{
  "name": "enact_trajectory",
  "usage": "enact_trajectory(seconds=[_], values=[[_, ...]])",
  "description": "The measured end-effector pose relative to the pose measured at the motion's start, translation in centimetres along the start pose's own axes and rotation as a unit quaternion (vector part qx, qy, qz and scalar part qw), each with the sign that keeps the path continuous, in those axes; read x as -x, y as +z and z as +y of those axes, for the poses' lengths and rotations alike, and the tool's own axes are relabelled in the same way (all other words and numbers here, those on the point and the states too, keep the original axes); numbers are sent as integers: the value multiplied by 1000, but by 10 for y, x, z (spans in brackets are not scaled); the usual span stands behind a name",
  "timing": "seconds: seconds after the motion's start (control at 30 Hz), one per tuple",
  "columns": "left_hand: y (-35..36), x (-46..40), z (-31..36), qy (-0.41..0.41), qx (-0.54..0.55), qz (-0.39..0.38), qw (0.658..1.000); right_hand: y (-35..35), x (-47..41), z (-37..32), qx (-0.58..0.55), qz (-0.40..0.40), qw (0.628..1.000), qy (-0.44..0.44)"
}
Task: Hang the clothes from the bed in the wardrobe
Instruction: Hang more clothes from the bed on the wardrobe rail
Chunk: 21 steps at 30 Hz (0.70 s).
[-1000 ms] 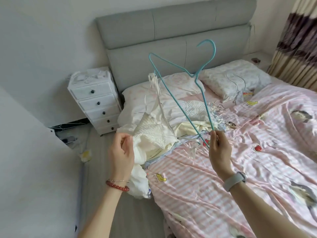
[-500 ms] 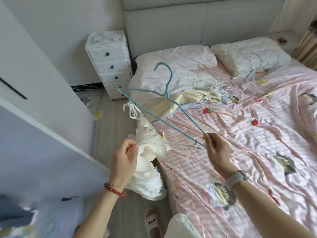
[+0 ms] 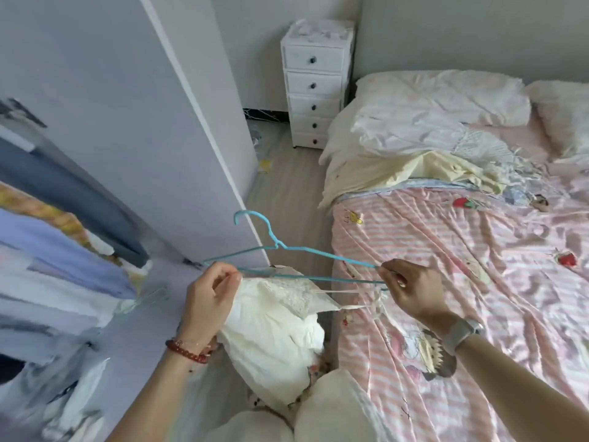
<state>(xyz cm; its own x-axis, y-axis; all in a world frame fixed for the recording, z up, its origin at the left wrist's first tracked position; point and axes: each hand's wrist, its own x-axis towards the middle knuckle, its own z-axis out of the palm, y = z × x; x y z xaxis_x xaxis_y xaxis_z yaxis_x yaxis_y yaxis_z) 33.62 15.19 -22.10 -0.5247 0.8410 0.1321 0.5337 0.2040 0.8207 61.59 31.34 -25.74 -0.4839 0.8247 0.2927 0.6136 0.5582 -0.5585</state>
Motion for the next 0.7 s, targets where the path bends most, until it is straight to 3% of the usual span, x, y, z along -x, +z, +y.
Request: enact_trajectory(seconds=[0.17, 0.3, 0.43, 0.57, 0.7], values=[[-70, 39, -21, -78, 9, 158, 984, 50, -36, -76, -45, -88, 993, -63], [-136, 78, -36, -110, -8, 300, 947, 92, -56, -162, -91, -126, 978, -137], [-204, 121, -47, -152, -21, 444, 883, 127, -64, -260, -157, -189, 944, -222], [-272, 152, -58, -178, -4, 583, 793, 166, -58, -367, -188, -238, 910, -282], [-350, 161, -80, -180, -4, 671, 719, 204, -39, -478, -197, -282, 884, -317]])
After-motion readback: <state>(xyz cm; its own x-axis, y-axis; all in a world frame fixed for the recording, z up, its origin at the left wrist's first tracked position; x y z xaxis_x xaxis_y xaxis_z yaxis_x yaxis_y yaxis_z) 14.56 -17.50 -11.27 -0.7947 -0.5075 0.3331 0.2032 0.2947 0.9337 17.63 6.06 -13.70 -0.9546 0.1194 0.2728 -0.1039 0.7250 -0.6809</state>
